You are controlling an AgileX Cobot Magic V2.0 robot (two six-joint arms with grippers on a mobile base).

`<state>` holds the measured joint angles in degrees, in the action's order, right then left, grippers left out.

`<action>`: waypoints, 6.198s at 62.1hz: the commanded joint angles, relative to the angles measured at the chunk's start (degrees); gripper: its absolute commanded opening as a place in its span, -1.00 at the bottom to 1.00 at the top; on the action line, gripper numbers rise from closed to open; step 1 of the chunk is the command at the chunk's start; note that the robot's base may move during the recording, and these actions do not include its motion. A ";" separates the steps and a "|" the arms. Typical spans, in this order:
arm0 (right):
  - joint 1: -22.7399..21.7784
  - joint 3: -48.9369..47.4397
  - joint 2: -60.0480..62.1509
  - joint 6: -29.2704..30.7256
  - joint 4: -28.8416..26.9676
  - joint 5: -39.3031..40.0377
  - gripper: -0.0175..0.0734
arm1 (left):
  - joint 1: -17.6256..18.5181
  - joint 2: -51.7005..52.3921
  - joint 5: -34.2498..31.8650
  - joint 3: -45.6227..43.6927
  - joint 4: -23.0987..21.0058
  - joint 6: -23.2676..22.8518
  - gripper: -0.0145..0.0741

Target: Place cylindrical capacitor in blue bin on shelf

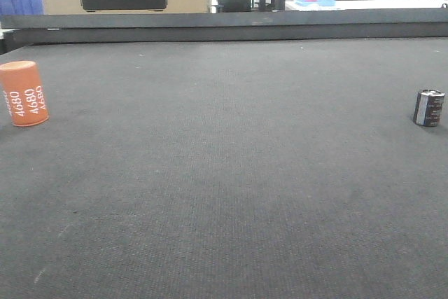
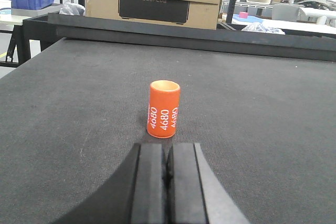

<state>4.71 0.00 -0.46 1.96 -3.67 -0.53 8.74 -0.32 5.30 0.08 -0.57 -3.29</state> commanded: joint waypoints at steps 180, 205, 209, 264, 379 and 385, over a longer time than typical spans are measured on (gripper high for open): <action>0.52 -89.97 -104.35 -2.81 0.93 -59.90 -0.67 | -2.48 -82.10 40.64 -71.27 -0.30 -0.32 -0.92; 0.41 -91.39 -110.81 -2.81 0.99 -61.48 0.36 | -2.48 -82.10 40.64 -71.27 -0.30 -0.32 -0.92; 0.41 -91.39 -111.52 -2.81 0.99 -61.72 0.33 | -2.48 -82.10 40.64 -71.27 -0.30 -0.32 -0.92; 0.41 -91.39 -114.24 -2.81 1.43 -61.42 -0.30 | -2.48 -82.10 40.77 -71.27 -0.30 -0.32 -0.92; 0.41 -91.39 -114.24 -2.81 1.43 -63.10 -0.98 | -0.59 -110.34 52.07 -95.81 1.55 1.72 0.45; 0.41 -91.39 -114.24 -2.81 1.43 -63.10 -0.98 | -0.34 -111.88 52.21 -95.81 2.08 1.72 0.45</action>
<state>5.18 -91.10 -114.77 -1.12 -3.10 -63.24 7.96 -111.15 57.65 -95.23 1.30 -1.88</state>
